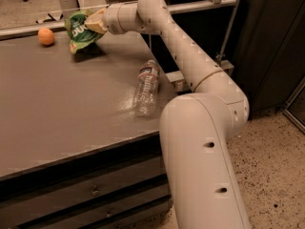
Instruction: Move green rice chip bag near orange
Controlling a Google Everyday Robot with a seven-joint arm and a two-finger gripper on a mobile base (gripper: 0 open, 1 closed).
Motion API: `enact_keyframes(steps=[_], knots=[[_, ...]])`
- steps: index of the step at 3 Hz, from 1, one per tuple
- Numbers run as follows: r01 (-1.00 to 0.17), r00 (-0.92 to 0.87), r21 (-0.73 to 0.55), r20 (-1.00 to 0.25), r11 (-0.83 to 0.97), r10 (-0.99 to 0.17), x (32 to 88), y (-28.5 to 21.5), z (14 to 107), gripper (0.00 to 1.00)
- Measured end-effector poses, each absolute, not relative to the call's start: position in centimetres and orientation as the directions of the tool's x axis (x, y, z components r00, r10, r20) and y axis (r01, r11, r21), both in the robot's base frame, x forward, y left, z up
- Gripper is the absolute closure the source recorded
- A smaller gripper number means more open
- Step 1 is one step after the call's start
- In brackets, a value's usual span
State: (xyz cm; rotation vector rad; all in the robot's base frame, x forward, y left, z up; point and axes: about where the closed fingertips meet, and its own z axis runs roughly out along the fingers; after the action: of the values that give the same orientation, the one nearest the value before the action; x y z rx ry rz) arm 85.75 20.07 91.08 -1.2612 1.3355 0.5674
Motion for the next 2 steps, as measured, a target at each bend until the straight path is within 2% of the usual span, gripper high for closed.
enact_keyframes(steps=[2], knots=[[-0.903, 0.216, -0.314, -0.923, 0.295, -0.319, 86.17, 21.36, 90.52, 0.35]])
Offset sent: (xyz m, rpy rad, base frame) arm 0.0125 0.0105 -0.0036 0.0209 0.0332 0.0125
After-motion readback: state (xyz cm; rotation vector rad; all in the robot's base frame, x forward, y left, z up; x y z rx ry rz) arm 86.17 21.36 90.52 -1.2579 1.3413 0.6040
